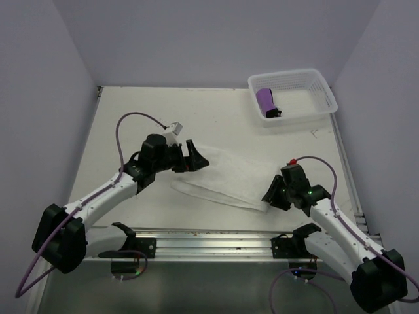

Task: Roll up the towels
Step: Fold the towel, then roll the towel

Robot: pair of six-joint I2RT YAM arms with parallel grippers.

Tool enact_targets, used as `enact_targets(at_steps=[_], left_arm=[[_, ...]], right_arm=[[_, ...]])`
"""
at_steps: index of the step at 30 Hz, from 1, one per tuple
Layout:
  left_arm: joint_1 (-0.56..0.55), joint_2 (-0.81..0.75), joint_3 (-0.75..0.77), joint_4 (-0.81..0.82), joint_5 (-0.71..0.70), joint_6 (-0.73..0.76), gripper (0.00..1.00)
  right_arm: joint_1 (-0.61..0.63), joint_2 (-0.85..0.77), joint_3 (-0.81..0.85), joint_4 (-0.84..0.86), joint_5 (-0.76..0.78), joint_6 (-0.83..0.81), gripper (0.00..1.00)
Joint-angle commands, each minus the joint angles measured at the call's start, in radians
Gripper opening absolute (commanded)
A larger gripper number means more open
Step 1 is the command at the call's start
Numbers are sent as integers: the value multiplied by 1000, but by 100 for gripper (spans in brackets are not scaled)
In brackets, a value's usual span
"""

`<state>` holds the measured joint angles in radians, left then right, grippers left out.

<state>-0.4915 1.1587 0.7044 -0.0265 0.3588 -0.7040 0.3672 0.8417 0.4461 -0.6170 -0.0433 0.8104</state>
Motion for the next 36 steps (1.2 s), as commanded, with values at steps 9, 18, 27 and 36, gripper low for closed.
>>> enact_targets(at_steps=[9, 18, 27, 36], left_arm=[[-203, 228, 118, 164, -70, -78, 87], [-315, 473, 332, 197, -49, -100, 66], [-369, 604, 435, 217, -27, -120, 50], [-394, 671, 423, 255, -6, -138, 39]], right_arm=[[-1, -81, 94, -190, 98, -27, 56], [-59, 29, 203, -118, 162, -50, 59], [-186, 468, 446, 42, 77, -180, 57], [-235, 671, 514, 94, 100, -231, 55]])
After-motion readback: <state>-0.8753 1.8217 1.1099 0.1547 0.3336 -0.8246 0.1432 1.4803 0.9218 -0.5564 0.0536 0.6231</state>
